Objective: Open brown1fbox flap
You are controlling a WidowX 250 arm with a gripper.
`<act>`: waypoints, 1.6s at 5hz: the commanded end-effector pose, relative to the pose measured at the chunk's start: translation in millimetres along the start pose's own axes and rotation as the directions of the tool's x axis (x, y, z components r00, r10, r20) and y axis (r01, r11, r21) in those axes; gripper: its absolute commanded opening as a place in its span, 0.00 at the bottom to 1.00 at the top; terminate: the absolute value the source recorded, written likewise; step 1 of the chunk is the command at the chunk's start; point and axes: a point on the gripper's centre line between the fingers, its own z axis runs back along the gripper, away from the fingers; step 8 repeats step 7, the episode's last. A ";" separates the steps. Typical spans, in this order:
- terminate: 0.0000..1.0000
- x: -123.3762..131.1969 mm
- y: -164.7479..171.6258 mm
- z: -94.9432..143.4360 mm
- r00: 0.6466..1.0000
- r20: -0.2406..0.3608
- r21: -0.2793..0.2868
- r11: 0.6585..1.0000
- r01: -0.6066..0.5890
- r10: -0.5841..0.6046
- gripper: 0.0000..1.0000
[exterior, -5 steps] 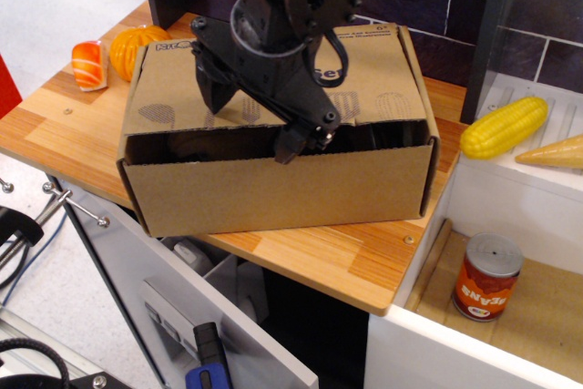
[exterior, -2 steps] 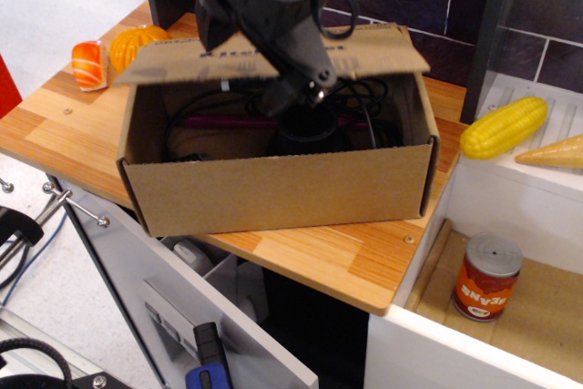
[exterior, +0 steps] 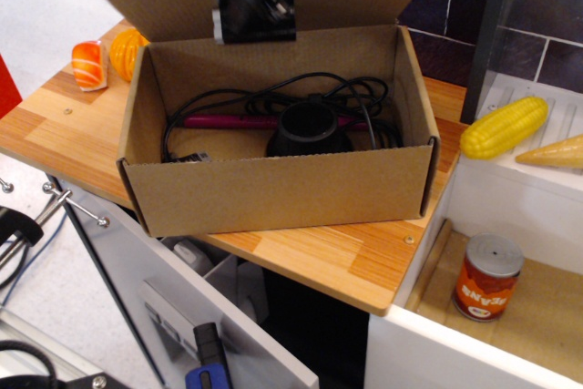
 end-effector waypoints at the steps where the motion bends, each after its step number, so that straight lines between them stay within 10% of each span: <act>1: 0.00 15.8 36.9 3.0 0.992 0.077 0.060 0.993 0.100 -0.104 1.00; 6: 0.00 27.4 111.0 -26.9 0.876 0.204 -0.007 0.895 0.447 -0.436 1.00; 7: 1.00 25.9 112.3 -25.9 0.873 0.211 -0.022 0.891 0.453 -0.439 1.00; 8: 1.00 25.9 112.3 -25.9 0.873 0.211 -0.022 0.891 0.453 -0.439 1.00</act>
